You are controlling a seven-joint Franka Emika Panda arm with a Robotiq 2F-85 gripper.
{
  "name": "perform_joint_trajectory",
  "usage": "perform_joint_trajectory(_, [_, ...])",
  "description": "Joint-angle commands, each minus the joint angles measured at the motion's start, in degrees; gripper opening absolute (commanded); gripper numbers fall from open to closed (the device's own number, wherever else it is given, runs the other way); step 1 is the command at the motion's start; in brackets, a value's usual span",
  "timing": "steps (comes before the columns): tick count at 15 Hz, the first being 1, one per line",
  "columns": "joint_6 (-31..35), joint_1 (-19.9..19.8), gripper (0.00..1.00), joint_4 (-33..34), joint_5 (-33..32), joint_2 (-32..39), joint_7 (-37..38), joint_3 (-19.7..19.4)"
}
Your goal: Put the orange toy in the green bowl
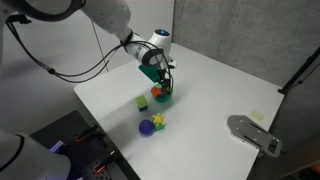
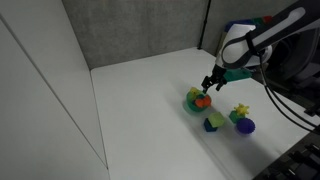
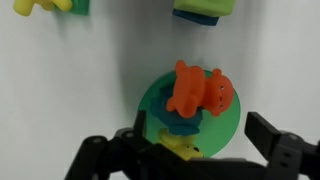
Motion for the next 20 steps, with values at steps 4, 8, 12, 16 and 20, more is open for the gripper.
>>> perform_joint_trajectory(4, [-12.9,0.9,1.0,0.0,-3.0,-8.9,0.7,-2.9])
perform_joint_trajectory(8, [-20.8,0.8,1.0,-1.0,-5.3,-15.3,1.3,-4.2])
perform_joint_trajectory(12, [-29.2,0.8,1.0,-2.8,-8.5,-22.0,1.4,-4.9])
perform_joint_trajectory(16, [-35.3,0.7,1.0,-5.3,-11.2,-28.9,1.0,-4.6])
perform_joint_trajectory(20, [-38.4,0.6,1.0,-9.2,-13.1,-36.1,0.4,-4.1])
